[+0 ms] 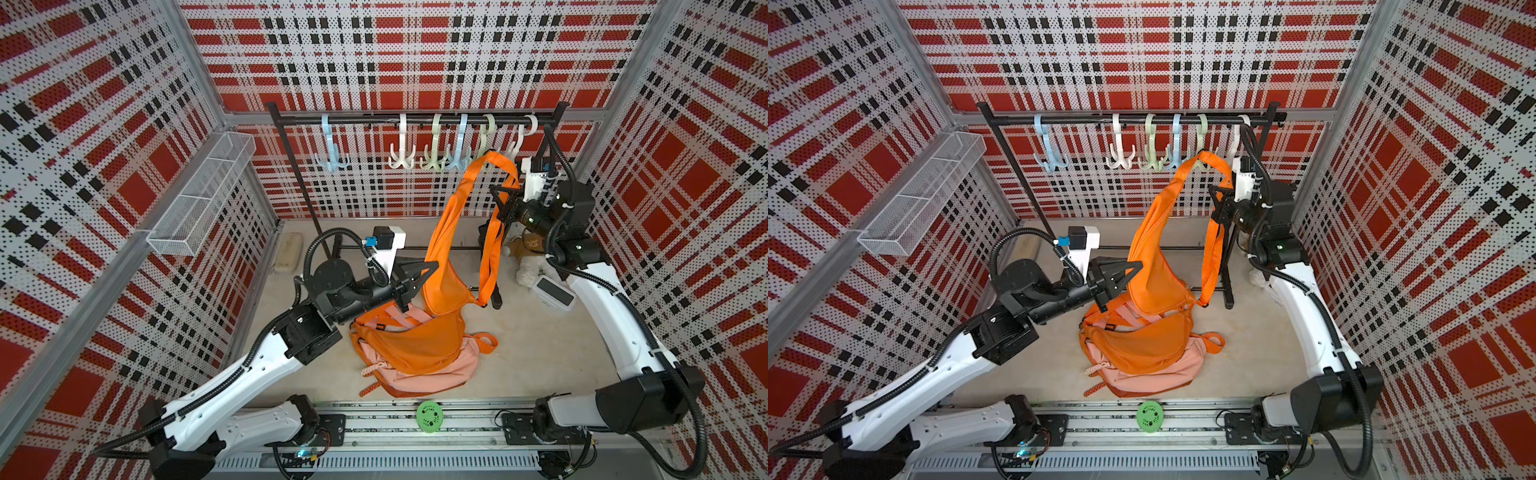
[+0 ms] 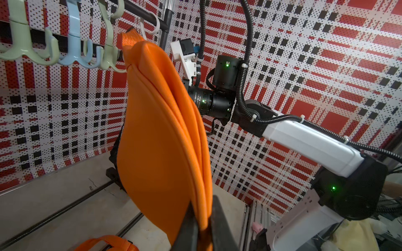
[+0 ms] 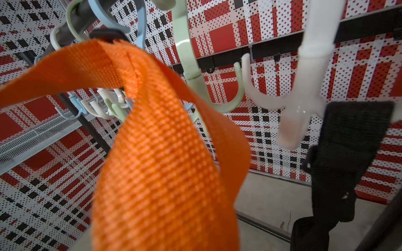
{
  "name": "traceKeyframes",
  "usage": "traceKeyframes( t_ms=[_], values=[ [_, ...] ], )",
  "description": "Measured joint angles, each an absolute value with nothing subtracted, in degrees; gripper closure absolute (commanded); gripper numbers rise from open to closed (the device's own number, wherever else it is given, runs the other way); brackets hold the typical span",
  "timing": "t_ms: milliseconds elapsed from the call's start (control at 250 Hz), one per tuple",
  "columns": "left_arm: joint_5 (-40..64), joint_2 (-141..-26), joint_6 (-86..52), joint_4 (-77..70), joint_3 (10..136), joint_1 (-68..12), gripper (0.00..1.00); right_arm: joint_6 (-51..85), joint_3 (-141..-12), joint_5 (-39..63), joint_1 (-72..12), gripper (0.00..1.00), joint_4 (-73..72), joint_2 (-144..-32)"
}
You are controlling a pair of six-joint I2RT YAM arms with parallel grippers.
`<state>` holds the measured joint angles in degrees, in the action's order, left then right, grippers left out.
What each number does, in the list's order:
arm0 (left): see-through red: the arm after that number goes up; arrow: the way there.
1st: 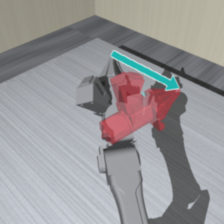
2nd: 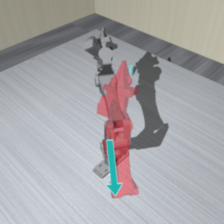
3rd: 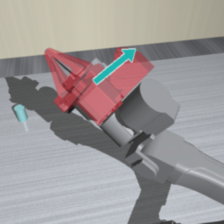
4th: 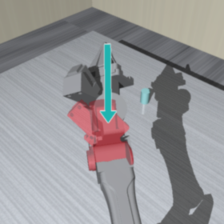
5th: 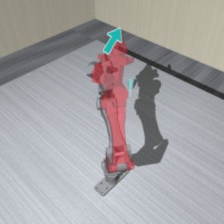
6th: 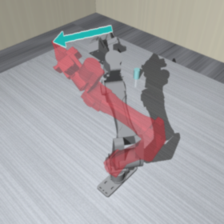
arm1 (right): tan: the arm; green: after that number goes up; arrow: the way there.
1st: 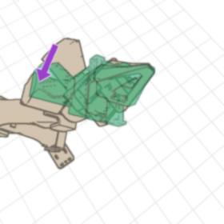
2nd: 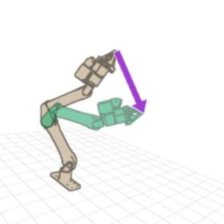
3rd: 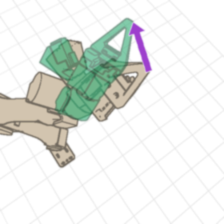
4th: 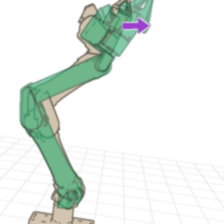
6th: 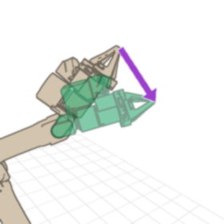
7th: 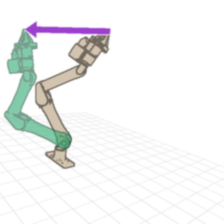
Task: Hang the bag on a hook
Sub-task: Hang the bag on the hook.
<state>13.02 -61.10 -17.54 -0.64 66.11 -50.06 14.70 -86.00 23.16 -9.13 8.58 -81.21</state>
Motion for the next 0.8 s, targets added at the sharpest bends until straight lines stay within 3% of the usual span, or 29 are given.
traceKeyframes(
  t_ms=[800],
  values=[
    [13.65,-67.26,-19.25,-2.17,67.59,-50.78,1.0,16.14,-93.45,32.1,-7.62,1.0,11.07,-92.68]
  ],
)
